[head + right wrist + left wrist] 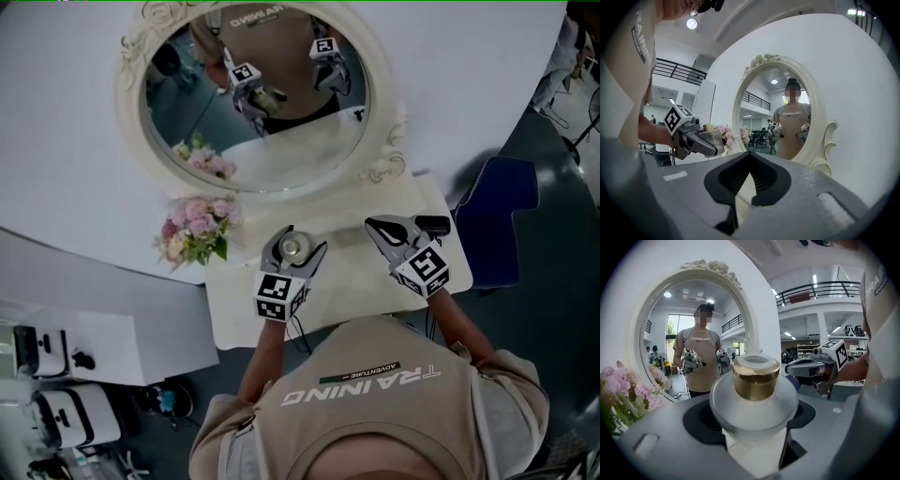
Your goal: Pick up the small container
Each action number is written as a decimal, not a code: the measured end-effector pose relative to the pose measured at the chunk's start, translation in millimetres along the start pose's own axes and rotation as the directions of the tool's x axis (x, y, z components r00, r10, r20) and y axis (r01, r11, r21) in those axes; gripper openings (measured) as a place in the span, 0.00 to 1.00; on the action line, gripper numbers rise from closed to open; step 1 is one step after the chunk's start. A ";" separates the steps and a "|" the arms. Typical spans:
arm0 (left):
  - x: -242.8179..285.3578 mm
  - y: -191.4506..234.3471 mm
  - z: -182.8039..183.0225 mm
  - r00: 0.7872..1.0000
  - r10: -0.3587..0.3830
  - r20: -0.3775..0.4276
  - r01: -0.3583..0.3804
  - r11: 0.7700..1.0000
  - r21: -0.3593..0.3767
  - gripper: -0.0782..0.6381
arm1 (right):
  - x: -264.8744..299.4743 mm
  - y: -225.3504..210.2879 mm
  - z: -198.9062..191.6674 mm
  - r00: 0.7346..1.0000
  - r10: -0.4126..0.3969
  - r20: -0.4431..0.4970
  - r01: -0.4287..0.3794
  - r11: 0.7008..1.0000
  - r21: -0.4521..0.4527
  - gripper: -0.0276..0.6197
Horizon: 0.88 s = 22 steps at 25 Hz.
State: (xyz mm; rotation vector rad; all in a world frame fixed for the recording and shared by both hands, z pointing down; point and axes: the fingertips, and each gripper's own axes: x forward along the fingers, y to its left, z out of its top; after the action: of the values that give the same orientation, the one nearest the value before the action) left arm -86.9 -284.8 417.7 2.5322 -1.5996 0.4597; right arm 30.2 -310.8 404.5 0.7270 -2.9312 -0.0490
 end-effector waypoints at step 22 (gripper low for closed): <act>-2.7 18.0 12.1 0.999 0.001 0.032 0.000 0.999 -0.039 0.61 | 4.2 7.6 20.4 0.999 0.001 0.034 -0.001 1.000 0.006 0.05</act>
State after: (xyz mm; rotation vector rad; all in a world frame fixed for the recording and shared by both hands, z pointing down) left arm -101.8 -293.4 404.2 2.5230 -1.6042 0.3852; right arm 20.4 -306.0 385.2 0.7331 -2.9650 -0.0537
